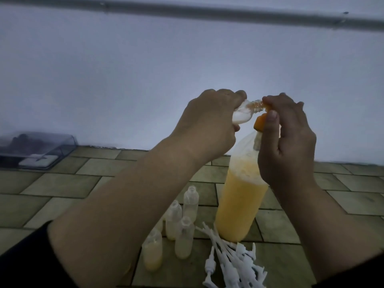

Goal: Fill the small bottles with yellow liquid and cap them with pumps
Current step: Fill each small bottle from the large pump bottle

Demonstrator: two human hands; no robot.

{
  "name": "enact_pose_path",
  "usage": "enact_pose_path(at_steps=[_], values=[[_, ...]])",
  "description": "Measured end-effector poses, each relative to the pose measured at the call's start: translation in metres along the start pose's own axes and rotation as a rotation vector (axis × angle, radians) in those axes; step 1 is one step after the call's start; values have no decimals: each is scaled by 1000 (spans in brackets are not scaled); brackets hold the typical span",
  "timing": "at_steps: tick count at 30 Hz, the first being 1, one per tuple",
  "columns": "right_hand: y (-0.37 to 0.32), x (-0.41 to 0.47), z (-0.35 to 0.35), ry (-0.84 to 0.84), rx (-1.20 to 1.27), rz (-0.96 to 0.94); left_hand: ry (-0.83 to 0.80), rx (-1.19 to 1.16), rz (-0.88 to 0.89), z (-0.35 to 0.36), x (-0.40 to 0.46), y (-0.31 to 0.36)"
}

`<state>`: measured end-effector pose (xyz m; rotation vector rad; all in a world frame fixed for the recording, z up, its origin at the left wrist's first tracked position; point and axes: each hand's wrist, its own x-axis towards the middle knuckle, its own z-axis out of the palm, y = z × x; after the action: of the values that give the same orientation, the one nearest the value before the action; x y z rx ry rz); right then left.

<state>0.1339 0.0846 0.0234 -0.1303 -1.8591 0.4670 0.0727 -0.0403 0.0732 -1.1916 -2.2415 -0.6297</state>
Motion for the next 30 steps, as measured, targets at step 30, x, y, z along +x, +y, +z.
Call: enact_pose_path(at_steps=[30], values=[[-1,-4,-7,-36,-14,-18,42,48,19,6,-4,6]])
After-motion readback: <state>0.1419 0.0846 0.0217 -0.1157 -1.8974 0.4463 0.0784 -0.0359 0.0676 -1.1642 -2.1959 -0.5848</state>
